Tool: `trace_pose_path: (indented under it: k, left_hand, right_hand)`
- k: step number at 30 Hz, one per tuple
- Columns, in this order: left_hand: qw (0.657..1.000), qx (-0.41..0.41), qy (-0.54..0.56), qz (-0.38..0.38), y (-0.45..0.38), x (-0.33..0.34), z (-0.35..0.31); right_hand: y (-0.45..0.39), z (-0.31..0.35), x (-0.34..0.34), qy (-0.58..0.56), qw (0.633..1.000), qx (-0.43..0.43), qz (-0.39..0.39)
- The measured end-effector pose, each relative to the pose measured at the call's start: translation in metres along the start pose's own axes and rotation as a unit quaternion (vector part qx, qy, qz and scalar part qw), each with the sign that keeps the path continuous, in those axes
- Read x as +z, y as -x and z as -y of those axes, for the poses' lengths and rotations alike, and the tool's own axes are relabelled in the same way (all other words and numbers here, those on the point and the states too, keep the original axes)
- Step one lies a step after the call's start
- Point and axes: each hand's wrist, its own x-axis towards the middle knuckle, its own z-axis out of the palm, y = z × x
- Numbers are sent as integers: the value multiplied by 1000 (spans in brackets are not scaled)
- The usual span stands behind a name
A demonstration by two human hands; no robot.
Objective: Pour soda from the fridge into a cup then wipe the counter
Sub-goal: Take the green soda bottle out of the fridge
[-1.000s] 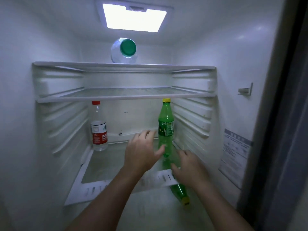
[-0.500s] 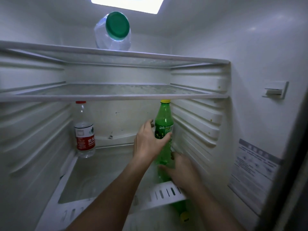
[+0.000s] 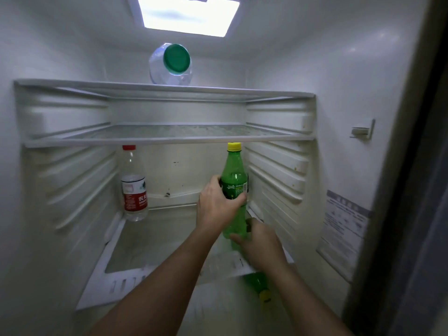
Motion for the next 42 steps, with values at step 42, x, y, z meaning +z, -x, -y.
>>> trace_pose_path:
  k: [42]
  left_hand:
    - [992, 55, 114, 25, 451, -150, -223]
  right_hand:
    - [505, 20, -214, -28, 997, -18, -75]
